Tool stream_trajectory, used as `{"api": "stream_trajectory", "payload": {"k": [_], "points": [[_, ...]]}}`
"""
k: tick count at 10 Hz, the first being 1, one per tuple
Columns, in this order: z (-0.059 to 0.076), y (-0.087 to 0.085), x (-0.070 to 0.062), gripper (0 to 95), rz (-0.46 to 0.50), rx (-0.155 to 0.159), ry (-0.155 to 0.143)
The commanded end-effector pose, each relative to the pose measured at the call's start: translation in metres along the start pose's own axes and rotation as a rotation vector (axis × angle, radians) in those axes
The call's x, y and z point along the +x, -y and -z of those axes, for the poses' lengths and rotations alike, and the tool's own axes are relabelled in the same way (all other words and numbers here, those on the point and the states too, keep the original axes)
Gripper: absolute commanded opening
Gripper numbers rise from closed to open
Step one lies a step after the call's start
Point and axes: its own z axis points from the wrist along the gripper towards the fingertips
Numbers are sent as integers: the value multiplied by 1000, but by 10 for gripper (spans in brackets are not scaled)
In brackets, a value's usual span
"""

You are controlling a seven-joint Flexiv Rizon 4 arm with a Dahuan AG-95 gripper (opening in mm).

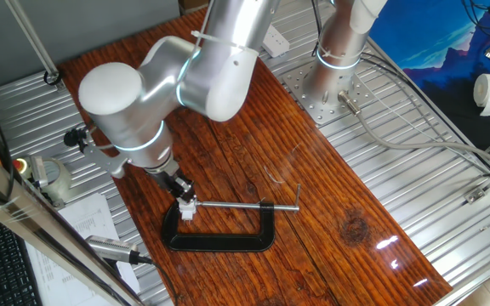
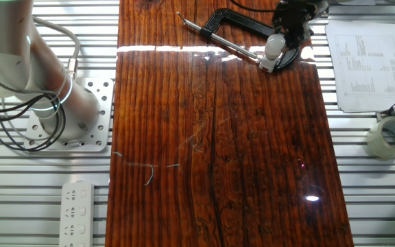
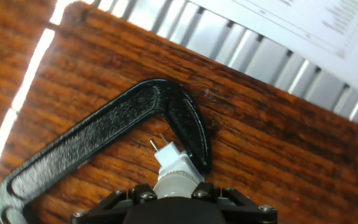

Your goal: Install the light bulb by rotating it

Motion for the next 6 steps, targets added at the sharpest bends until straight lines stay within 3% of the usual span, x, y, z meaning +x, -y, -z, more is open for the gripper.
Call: {"api": "stream_trajectory", "payload": {"k": [1, 6], "points": [[-2, 2, -1, 0, -122, -15, 8], [-2, 2, -1, 0, -321, -9, 11]]}}
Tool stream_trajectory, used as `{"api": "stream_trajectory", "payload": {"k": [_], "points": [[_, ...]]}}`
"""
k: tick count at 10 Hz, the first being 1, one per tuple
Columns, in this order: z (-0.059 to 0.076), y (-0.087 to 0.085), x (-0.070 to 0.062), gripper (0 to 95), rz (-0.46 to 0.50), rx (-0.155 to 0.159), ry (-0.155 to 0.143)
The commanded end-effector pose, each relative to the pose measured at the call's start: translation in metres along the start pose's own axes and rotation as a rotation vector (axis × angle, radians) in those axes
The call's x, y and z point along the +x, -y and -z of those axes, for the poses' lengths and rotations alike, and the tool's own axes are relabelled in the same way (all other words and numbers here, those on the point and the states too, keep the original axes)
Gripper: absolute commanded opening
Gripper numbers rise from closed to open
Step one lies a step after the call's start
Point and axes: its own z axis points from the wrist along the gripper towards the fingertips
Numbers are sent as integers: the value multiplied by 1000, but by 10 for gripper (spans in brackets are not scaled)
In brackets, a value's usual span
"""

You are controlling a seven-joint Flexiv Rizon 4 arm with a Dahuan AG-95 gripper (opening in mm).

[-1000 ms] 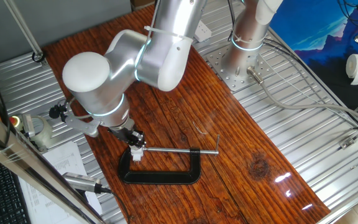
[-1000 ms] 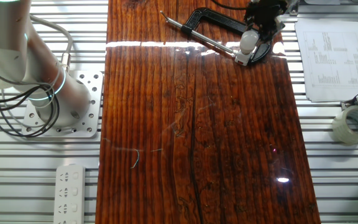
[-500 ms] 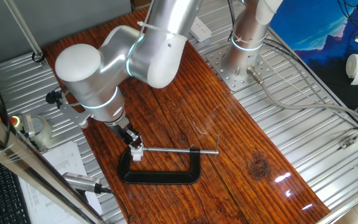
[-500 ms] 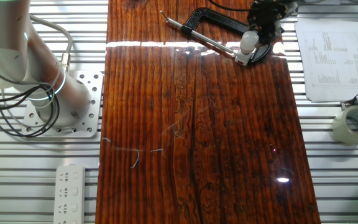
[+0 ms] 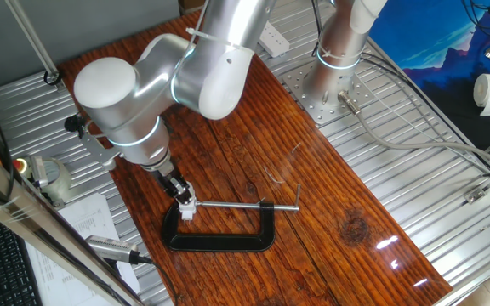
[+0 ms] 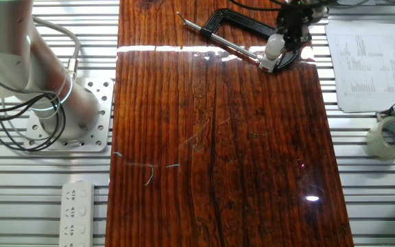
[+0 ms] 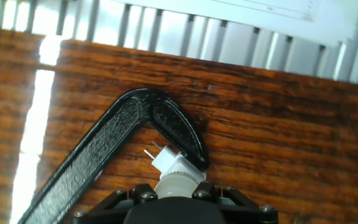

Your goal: Install the light bulb by rotating it

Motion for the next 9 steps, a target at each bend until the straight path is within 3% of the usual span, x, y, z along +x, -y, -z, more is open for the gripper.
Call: {"api": "stream_trajectory", "payload": {"k": [1, 4, 5, 6, 7, 9], "points": [[-2, 1, 0, 0, -127, 4, 2], [-1, 1, 0, 0, -192, 3, 3], [-1, 2, 0, 190, -197, 1, 3], [-1, 2, 0, 190, -195, 1, 3], [-1, 3, -1, 380, -181, -6, 5], [3, 3, -3, 760, -106, -64, 12]]}}
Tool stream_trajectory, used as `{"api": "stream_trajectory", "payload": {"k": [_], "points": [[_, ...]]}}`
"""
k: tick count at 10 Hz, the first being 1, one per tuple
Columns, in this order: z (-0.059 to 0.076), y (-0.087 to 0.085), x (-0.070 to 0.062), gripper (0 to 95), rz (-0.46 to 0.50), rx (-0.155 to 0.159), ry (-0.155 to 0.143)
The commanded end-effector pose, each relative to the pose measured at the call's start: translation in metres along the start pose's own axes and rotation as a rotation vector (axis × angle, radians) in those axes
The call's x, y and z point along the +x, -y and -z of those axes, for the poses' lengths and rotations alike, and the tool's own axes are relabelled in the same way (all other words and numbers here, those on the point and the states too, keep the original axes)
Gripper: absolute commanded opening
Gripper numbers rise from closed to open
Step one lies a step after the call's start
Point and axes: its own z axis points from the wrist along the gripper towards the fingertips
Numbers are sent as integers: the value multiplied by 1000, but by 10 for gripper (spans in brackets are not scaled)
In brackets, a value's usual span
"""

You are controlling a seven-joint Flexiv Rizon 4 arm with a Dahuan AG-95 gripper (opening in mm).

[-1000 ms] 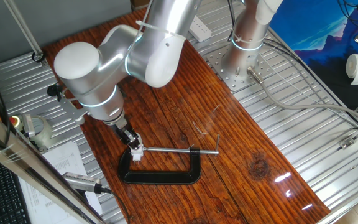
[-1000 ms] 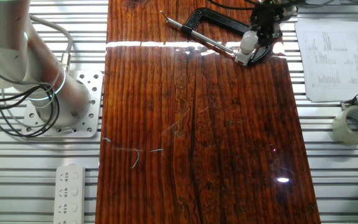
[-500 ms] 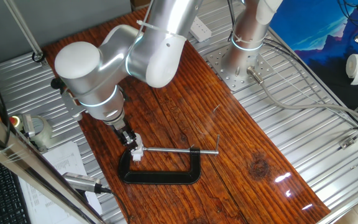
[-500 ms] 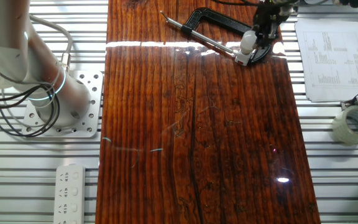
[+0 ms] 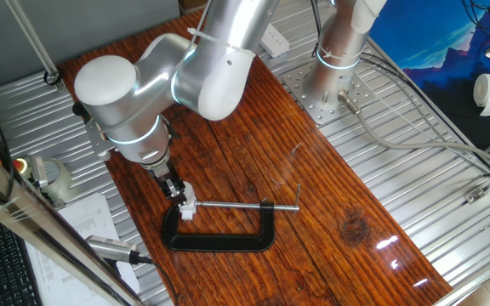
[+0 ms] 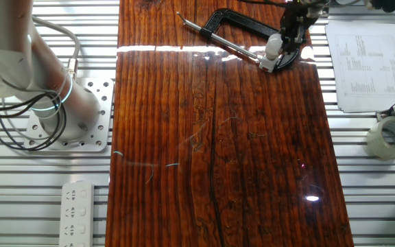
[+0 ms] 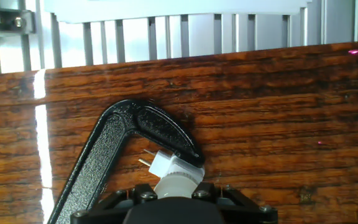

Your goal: Install the light bulb by rotating it

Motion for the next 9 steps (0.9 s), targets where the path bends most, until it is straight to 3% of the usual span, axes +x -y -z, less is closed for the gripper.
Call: {"api": "stream_trajectory", "payload": {"k": [1, 2, 4, 5, 6, 8, 9], "points": [[4, -1, -2, 950, 91, -49, 1], [4, -1, -2, 950, 110, -29, -1], [5, -3, -2, 950, 159, -23, -15], [7, -5, -3, 950, 232, -22, -36], [13, -9, -2, 950, 369, -12, -62], [20, -15, 3, 950, 571, 21, -100], [23, -17, 5, 760, 708, 28, -108]]}}
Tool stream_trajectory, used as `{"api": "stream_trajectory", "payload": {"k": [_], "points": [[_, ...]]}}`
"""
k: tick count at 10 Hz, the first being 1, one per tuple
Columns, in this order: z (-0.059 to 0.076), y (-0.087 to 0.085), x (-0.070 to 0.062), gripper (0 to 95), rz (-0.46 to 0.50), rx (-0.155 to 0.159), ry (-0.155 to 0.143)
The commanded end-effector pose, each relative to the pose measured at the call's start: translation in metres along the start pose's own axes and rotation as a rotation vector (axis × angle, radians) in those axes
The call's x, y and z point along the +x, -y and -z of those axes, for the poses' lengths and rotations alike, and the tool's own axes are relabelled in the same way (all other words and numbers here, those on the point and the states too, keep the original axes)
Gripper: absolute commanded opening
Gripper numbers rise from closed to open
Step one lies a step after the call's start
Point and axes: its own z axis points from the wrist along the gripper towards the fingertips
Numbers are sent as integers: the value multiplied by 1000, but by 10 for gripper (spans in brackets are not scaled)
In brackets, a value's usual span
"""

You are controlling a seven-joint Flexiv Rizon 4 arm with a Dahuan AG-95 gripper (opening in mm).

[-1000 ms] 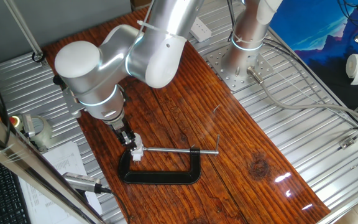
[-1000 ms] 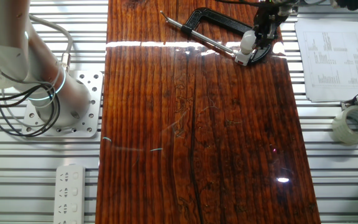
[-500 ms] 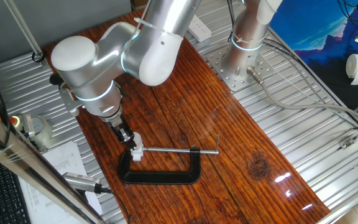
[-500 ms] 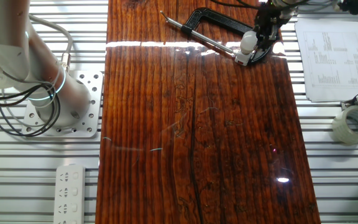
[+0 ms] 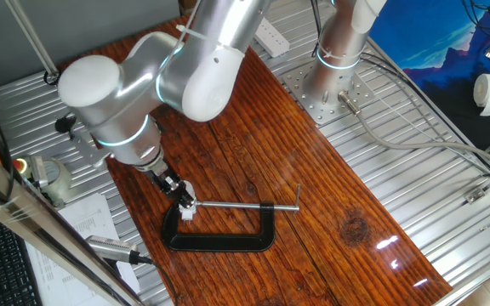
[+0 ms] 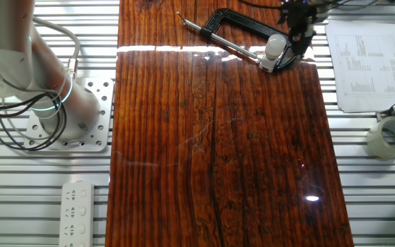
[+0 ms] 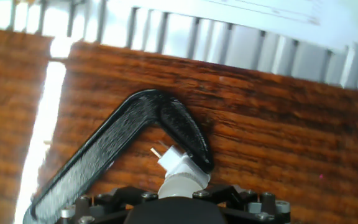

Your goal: Install the light bulb by rotating it

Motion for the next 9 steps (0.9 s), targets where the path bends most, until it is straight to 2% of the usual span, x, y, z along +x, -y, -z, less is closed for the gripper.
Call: {"api": "stream_trajectory", "payload": {"k": [1, 2, 5, 6, 7, 9], "points": [[10, -10, 5, 760, 392, 46, -59], [9, -12, 6, 760, 515, 74, -79], [9, -12, 8, 760, 646, 75, -91], [9, -11, 9, 760, 740, 85, -97], [8, -9, 13, 760, 801, 88, -90], [5, -7, 20, 760, 824, 101, -83]]}}
